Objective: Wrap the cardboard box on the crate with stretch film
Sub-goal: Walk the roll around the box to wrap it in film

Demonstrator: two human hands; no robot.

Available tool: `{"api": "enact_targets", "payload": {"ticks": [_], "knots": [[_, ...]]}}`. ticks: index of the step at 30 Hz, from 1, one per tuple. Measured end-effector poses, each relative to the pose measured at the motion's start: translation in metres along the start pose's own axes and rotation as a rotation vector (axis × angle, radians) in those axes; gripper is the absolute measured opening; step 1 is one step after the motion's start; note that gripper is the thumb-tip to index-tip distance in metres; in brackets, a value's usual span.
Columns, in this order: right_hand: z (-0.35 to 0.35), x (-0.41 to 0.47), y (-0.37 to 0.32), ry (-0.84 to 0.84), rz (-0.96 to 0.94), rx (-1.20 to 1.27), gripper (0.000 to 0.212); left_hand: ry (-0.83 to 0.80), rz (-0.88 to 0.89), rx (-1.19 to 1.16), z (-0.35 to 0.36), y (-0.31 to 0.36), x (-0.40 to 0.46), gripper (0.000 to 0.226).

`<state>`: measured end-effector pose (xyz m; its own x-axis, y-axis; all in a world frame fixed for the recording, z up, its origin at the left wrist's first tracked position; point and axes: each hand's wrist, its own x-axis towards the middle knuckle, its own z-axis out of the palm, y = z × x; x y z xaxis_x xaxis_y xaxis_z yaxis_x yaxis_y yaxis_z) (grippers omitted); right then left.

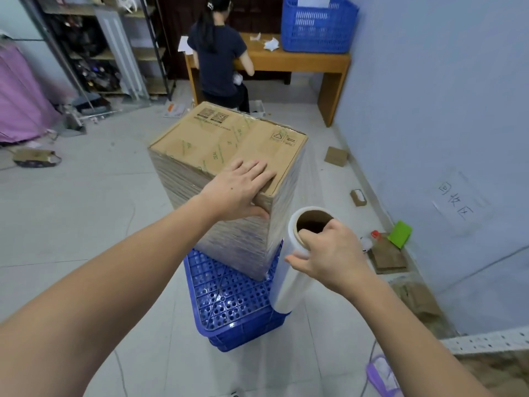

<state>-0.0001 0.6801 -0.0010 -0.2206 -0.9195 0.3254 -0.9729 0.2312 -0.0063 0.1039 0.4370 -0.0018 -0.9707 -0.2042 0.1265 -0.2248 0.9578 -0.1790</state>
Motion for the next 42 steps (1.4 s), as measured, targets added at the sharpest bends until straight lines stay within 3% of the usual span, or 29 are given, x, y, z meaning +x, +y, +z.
{"api": "enact_targets", "payload": {"ticks": [5,9,15,22,28,32,37,42], "knots": [[-0.004,-0.004,-0.023,-0.072,-0.268,0.114,0.039,-0.041,-0.037,-0.006,0.0,0.014,0.0,0.106],[-0.01,-0.001,-0.042,-0.18,-0.322,0.1,0.045,-0.017,-0.054,-0.011,0.002,0.016,-0.005,0.103],[-0.024,-0.011,-0.05,-0.294,-0.173,-0.034,0.029,-0.034,-0.085,-0.053,-0.003,0.014,0.003,0.109],[-0.022,-0.022,-0.045,-0.189,0.081,-0.072,0.055,-0.052,-0.111,-0.06,-0.005,0.017,0.004,0.109],[-0.023,-0.026,-0.044,-0.201,0.077,-0.127,0.041,-0.068,-0.122,-0.078,-0.009,0.02,0.002,0.108],[-0.04,-0.025,-0.055,-0.303,0.191,-0.083,0.033,-0.046,-0.107,-0.07,-0.008,0.02,-0.002,0.105],[-0.031,-0.02,-0.074,-0.273,0.359,-0.109,0.025,-0.025,-0.089,-0.093,-0.005,0.01,0.001,0.11],[-0.021,-0.003,-0.089,-0.263,0.596,-0.161,0.062,-0.046,0.022,-0.166,-0.005,-0.013,0.002,0.115]]}}
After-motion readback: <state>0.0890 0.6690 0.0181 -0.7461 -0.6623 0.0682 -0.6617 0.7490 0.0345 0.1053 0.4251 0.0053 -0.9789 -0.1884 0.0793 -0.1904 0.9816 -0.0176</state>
